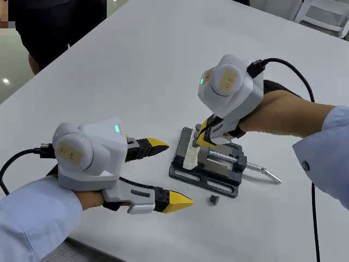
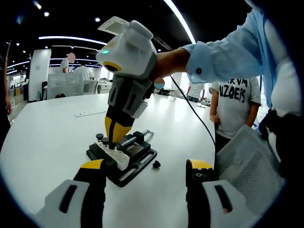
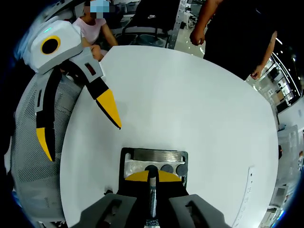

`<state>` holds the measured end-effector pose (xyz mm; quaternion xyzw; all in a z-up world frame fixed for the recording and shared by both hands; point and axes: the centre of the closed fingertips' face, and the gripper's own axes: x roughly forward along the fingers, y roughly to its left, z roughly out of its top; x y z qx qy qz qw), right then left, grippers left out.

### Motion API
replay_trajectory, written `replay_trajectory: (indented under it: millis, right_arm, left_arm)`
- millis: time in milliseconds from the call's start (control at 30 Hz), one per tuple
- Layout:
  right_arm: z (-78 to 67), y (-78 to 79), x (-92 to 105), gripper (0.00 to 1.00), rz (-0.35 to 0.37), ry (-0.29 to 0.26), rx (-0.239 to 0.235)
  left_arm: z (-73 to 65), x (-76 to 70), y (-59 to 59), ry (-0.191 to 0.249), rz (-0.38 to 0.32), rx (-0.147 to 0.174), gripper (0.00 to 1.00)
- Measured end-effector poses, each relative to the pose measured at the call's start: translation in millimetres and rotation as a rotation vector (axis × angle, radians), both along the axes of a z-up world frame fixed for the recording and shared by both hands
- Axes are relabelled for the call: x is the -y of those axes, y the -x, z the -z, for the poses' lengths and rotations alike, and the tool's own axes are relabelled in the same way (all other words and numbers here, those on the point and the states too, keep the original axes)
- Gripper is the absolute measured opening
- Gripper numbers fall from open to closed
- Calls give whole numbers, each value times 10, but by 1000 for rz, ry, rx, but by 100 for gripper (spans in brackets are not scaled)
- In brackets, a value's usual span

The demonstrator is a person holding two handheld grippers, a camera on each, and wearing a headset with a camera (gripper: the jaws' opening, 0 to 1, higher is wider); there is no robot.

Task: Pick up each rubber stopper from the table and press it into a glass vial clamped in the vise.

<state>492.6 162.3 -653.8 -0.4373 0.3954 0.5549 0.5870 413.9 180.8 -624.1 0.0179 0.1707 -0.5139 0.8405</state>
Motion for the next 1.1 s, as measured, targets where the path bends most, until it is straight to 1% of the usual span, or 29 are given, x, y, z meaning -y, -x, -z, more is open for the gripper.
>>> replay_trajectory:
  millis: [400,633,733,900,1100]
  right_arm:
    - [5,2,-7,0,-28,36,8]
    - [18,2,-31,0,-56,62,15]
    - [18,-7,-26,0,-50,74,7]
    - [22,-6,-13,0,-37,76,-2]
    - [32,-5,-1,0,-37,93,2]
  left_arm:
    - [4,14,-3,0,2,-1,65]
    - [0,16,-11,3,0,-1,65]
    - [0,11,-13,4,-1,-1,65]
    - [0,4,-19,5,-4,-1,65]
    - [5,10,-18,3,-2,-2,65]
